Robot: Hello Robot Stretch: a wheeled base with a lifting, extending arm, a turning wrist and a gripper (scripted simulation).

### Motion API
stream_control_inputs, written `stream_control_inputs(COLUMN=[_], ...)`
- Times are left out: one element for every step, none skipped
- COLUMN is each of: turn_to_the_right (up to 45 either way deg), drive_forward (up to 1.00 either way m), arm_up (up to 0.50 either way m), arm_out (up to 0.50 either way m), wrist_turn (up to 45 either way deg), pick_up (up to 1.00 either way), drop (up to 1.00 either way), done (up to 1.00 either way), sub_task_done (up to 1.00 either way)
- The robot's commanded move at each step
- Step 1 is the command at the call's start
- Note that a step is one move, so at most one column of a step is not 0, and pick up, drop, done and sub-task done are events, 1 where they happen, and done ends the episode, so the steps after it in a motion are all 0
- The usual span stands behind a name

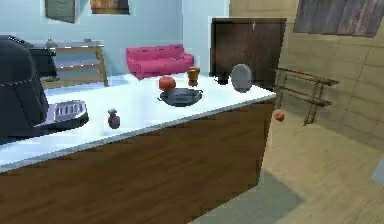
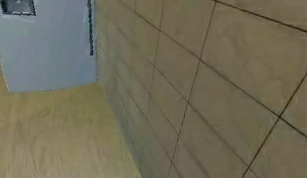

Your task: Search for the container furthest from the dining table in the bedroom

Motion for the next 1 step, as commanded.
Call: stream_control_inputs(turn_to_the_right=[39.0], drive_forward=[0.00], arm_up=[0.00], arm_out=[0.00], wrist_turn=[0.0], pick_up=[0.00], drop=[0.00], done=[0.00], sub_task_done=[0.00])
